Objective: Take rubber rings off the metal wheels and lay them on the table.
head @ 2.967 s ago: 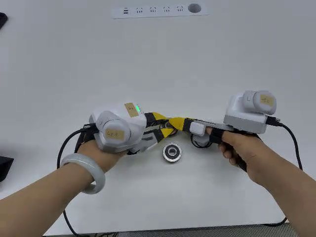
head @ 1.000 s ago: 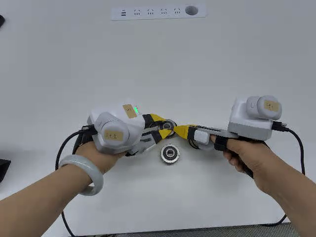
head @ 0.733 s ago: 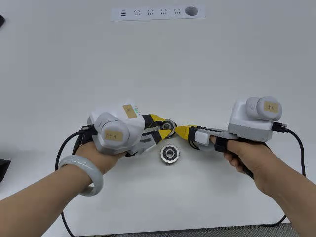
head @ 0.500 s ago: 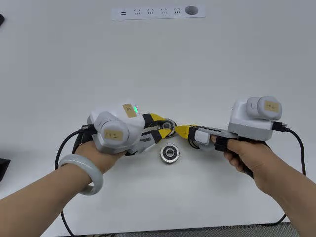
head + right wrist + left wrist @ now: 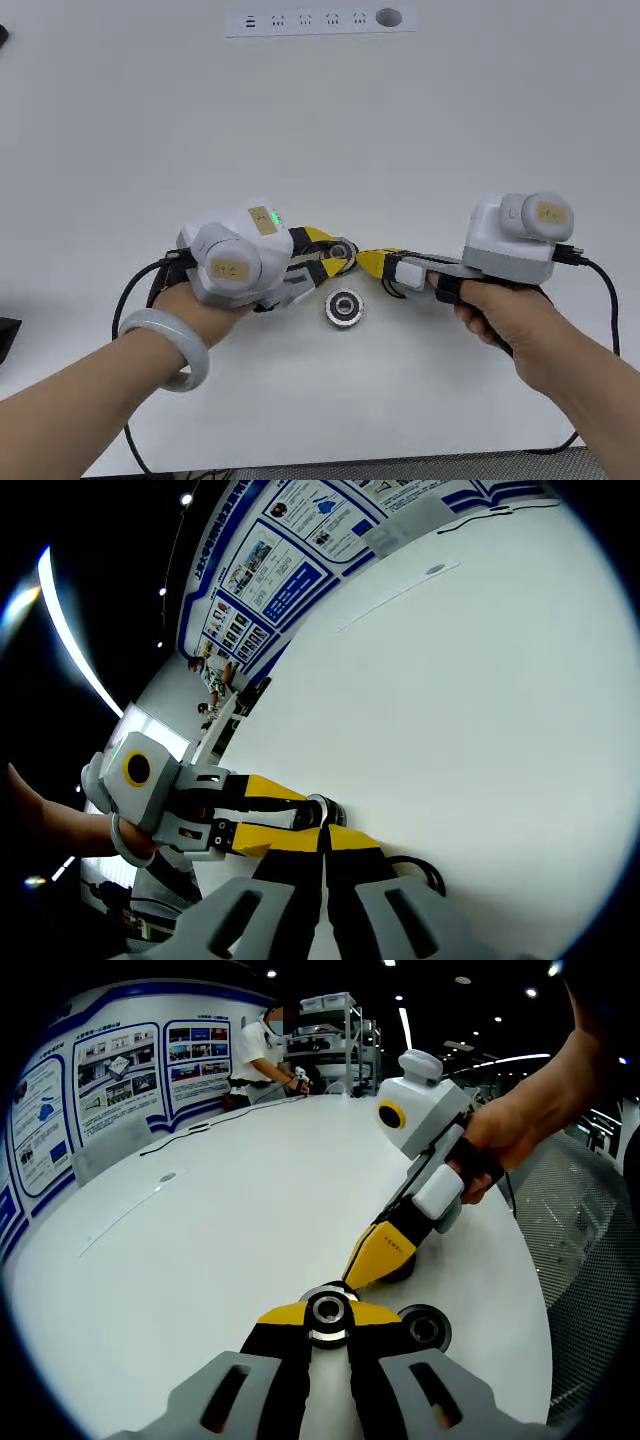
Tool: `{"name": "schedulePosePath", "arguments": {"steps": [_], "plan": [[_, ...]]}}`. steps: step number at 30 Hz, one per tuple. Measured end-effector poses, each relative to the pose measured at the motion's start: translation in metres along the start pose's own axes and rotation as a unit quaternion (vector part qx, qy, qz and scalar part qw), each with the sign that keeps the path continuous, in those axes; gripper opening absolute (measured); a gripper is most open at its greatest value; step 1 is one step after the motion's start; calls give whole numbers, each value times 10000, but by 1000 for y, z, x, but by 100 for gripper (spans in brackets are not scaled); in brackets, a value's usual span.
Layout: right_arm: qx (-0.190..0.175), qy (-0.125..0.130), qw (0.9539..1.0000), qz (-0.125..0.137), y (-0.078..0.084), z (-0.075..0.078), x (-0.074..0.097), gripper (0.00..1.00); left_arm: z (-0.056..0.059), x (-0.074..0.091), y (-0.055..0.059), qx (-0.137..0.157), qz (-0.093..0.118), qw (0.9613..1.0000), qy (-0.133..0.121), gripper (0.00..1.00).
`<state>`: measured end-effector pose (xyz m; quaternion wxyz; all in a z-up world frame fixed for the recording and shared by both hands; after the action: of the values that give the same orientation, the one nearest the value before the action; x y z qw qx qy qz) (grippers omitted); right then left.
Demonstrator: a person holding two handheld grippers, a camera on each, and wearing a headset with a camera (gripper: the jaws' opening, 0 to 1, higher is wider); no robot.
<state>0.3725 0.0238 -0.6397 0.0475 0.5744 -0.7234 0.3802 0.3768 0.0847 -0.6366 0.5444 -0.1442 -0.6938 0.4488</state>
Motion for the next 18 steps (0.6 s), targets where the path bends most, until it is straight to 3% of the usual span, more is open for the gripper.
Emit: {"name": "schedulePosePath", "arguments": {"steps": [4,5,7,18], "plan": [[-21,-34,10000,31,-1,-2,1,1,0,0,0,20,12,10000,-18,13],[-85,-260,9995,163,-6,-8,1,1,0,0,0,26,14,10000,-20,13],[9,-129,9999,60,-4,-7,0,1,1,0,-1,25,13,10000,-22,13],[-21,-361,9993,42,-6,-17,-2,1,1,0,-1,35,16,10000,-8,13]]}}
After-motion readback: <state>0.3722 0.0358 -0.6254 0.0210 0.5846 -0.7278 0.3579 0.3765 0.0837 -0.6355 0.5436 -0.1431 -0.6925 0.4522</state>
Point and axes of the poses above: the centre of the closed fingertips' face, and the gripper's own axes: x roughly backward along the fingers, z roughly to its right, y roughly out of its underside, the point moved 3 cm from there along x, roughly backward along the fingers, and after that the axes turned 5 degrees about -z, right-handed, at the moved point
